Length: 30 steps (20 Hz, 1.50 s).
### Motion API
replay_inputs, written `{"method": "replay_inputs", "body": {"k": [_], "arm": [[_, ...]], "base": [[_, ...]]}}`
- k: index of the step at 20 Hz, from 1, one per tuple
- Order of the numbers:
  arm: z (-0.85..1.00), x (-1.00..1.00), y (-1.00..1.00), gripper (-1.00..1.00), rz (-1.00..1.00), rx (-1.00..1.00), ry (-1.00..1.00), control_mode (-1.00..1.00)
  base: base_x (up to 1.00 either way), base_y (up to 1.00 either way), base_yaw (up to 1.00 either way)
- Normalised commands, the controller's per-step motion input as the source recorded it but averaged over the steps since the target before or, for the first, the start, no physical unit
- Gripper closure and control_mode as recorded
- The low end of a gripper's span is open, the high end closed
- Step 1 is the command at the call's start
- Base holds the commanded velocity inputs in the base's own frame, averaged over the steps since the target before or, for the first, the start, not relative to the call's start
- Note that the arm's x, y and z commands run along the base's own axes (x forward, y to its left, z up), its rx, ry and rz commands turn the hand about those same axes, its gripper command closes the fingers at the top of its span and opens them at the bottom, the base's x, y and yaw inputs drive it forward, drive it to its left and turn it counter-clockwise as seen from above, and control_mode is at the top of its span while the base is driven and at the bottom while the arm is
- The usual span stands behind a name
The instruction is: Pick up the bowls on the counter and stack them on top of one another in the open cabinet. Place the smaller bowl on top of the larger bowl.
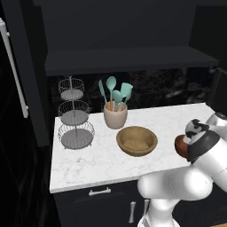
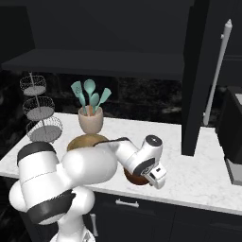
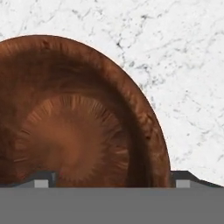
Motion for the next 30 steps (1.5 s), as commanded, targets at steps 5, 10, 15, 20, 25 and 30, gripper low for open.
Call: {"method": "replay_inputs", "body": {"k": [5,10,15,20,25,30], "arm": [[-0.03,0.06,0.00,1.00,0.00,0.00,0.01,-1.00],[0.12,0.00,0.00,1.00,-0.03,0.01,-0.01,-1.00],[0.78,0.00,0.10,1.00,-0.12,0.00,-0.14,-1.00],[0.96,0.00,0.58,1.00,-0.08,0.00,-0.16,-1.00],[0.22,0.00,1.00,1.00,0.00,0.00,-0.03,-1.00],[0.00,0.00,1.00,1.00,0.00,0.00,0.00,-1.00]], "base": [[0.00,0.00,0.00],[0.00,0.00,0.00],[0.00,0.00,0.00],[0.00,0.00,0.00],[0.00,0.00,0.00],[0.00,0.00,0.00]]}}
